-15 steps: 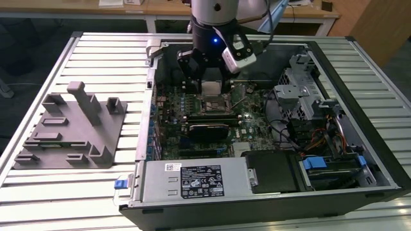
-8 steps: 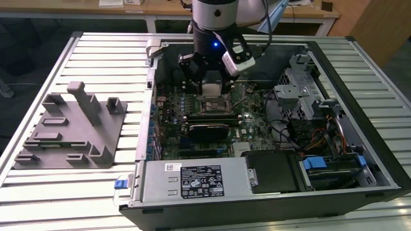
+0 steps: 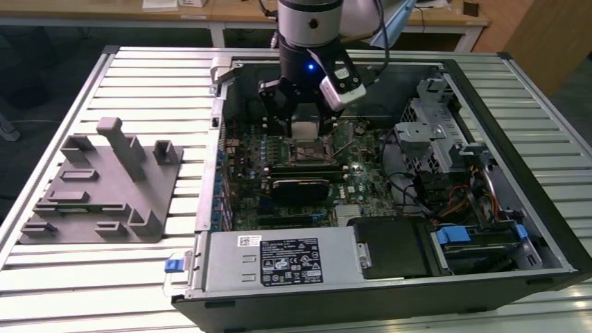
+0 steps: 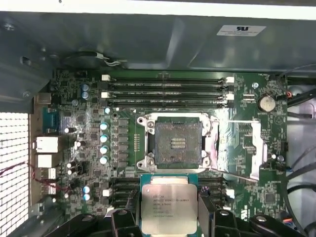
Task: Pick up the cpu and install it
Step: 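Pick up the cpu and move it towards the insertion slot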
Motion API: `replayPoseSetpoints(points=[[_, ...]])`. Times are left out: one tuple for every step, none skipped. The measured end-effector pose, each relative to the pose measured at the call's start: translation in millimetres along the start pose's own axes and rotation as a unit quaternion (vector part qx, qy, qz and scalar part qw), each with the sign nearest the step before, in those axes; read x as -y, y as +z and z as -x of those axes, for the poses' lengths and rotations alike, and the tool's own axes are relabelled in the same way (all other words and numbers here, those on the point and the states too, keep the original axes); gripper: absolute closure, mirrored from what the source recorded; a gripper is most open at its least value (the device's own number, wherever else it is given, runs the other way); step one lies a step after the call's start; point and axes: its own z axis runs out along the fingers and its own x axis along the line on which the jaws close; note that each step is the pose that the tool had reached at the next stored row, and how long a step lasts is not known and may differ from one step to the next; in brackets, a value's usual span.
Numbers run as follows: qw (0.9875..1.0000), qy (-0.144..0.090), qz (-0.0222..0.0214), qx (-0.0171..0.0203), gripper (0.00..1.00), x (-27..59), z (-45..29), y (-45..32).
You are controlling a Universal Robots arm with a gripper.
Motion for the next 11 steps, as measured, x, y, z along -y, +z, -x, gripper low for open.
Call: replayPoseSetpoints(points=[[1.0,-0.001,-0.0004,0.0,0.46,-1.2,0.0,1.2],[1.0,-0.001,-0.0007,0.0,0.46,-2.4,0.1,2.4],[1.0,-0.002,-0.0011,0.0,0.46,-3.6,0.4,3.5],[1.0,-0.002,-0.0016,0.0,0.46,-4.8,0.7,4.7],[1.0,-0.003,-0.0023,0.0,0.46,-5.8,1.1,5.9],[1.0,-0.003,-0.0032,0.0,0.46,-6.6,1.6,7.2],[1.0,-0.003,-0.004,0.0,0.46,-7.4,2.3,8.6],[1.0,-0.004,-0.0049,0.0,0.46,-8.1,3.1,10.0],[1.0,-0.004,-0.0059,0.0,0.46,-8.9,4.3,11.5],[1.0,-0.004,-0.0066,0.0,0.46,-9.7,5.3,13.0],[1.0,-0.004,-0.0073,0.0,0.46,-10.5,6.3,14.4]])
